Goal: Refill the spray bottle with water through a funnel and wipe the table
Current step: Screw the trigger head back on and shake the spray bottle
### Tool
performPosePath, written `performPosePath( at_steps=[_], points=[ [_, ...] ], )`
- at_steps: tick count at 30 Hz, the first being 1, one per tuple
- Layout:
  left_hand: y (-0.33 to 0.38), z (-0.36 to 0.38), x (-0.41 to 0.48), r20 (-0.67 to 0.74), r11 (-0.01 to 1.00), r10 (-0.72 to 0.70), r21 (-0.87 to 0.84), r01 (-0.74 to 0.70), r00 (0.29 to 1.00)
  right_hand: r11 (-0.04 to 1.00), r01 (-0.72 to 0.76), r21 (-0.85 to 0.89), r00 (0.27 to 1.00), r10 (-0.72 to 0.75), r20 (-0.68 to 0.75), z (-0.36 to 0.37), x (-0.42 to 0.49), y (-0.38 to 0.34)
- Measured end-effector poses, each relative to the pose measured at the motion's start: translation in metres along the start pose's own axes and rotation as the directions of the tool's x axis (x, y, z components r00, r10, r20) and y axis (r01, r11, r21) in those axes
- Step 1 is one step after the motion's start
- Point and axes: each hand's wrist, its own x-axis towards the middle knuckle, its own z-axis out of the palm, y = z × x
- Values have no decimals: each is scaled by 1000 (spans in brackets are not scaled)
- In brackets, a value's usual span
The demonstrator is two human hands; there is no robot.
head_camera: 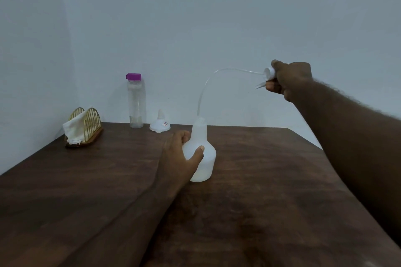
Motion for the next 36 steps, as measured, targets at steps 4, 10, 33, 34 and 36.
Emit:
performPosePath(
  at_steps=[4,10,33,34,36],
  points=[
    [0,0,0,20,1000,-11,4,11,1000,1000,-24,-18,999,24,-21,-9,1,6],
    [-1,1,0,-1,1000,7,11,-7,1000,999,-22,-36,1000,21,-14,-14,-1,17],
    [1,4,2,79,995,-68,75,62,995,526,806,-272,500,-359,788,74,-115,21],
    [0,5,1,76,995,-71,70,65,995,544,790,-283,518,-344,784,73,-116,27],
    [-2,7,1,71,995,-71,72,66,995,598,744,-300,559,-309,770,70,-115,39]
  ],
)
